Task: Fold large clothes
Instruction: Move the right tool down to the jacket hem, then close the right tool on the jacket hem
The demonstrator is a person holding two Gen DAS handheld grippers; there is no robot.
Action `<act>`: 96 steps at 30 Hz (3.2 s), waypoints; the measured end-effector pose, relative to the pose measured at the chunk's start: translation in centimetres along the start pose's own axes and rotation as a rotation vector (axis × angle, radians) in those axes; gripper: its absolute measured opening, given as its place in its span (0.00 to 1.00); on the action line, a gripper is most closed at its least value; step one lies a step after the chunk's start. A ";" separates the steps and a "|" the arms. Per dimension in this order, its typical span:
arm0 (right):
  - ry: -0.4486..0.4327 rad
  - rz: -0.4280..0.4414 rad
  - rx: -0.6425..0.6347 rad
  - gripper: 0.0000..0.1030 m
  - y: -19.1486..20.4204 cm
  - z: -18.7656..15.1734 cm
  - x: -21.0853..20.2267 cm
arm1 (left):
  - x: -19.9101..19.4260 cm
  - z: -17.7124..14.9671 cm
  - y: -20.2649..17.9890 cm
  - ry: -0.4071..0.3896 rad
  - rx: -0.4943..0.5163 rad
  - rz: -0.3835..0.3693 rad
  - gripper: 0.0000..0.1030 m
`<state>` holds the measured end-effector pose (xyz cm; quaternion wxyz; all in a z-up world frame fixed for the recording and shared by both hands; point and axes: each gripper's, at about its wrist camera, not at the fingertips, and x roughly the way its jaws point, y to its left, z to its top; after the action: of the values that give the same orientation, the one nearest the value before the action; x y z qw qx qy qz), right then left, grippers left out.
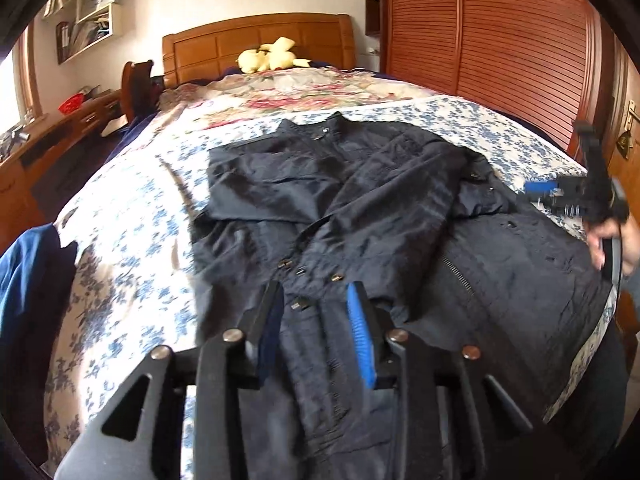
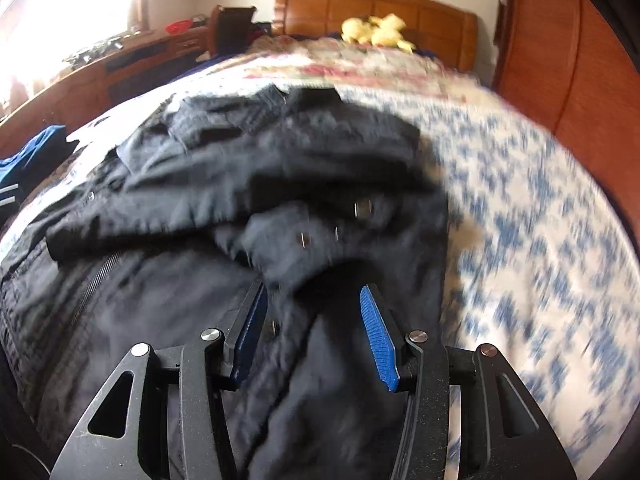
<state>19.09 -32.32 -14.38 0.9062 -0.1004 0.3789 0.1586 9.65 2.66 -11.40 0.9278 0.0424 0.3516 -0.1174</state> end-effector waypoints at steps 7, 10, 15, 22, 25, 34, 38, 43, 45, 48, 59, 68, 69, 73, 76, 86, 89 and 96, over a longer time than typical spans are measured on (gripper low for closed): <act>-0.015 0.016 -0.019 0.48 1.8 7.1 3.5 | -1.1 -1.9 3.6 -0.008 -0.037 0.044 0.41; 0.034 0.009 -0.004 0.48 2.2 9.0 7.2 | -1.2 -2.4 4.6 -0.008 -0.056 0.054 0.43; 0.219 0.005 0.046 0.48 1.9 9.0 14.1 | -1.2 -2.9 5.5 -0.007 -0.065 0.068 0.48; 0.231 0.025 0.049 0.48 1.0 7.7 14.2 | -1.2 -3.2 5.9 -0.008 -0.064 0.079 0.56; 0.170 0.028 0.033 0.48 1.3 6.9 11.0 | -1.1 -3.4 5.8 -0.004 -0.062 0.083 0.56; 0.112 0.014 0.012 0.48 0.5 -0.1 0.4 | 0.1 -5.3 4.9 0.057 -0.077 0.079 0.56; 0.153 -0.020 0.030 0.48 -0.5 -3.2 -1.5 | 0.4 -6.3 4.9 0.080 -0.093 0.081 0.56; 0.171 -0.069 0.046 0.49 -1.9 -6.5 -3.9 | 0.3 -7.8 5.5 0.112 -0.116 0.090 0.56; 0.184 -0.090 0.050 0.49 -2.4 -7.6 -4.6 | 0.2 -8.5 5.6 0.130 -0.121 0.085 0.56; 0.213 -0.110 0.049 0.50 -3.0 -8.9 -5.0 | -0.3 -9.4 5.8 0.140 -0.122 0.080 0.56; 0.243 -0.052 0.135 0.52 -3.7 -11.4 -6.7 | -0.9 -9.6 5.6 0.157 -0.122 0.071 0.56; 0.257 0.043 0.094 0.45 -1.3 -11.5 -5.8 | -1.4 -10.2 5.5 0.158 -0.135 0.064 0.56; 0.257 0.047 0.093 0.43 -1.2 -11.5 -5.6 | -1.5 -10.2 5.5 0.158 -0.137 0.061 0.56; 0.223 0.060 0.094 0.28 -0.9 -11.0 -6.2 | -2.1 -10.4 5.5 0.155 -0.160 0.039 0.56; 0.209 0.062 0.089 0.26 -0.7 -10.7 -6.6 | -2.5 -10.7 5.1 0.153 -0.150 0.038 0.56; 0.266 0.057 0.086 0.32 -1.2 -11.7 -6.0 | -3.9 -12.2 4.6 0.149 -0.148 0.002 0.56; 0.268 0.057 0.088 0.32 -1.2 -11.8 -6.0 | -4.0 -12.5 4.5 0.143 -0.142 0.000 0.56; 0.231 0.037 0.065 0.24 -0.3 -11.0 -6.3 | -3.8 -12.3 4.4 0.147 -0.139 0.003 0.56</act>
<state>7.77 -37.25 -17.45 0.8562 -0.0818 0.4876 0.1501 0.06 9.62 -18.07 0.9004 -0.0131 0.4260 -0.0877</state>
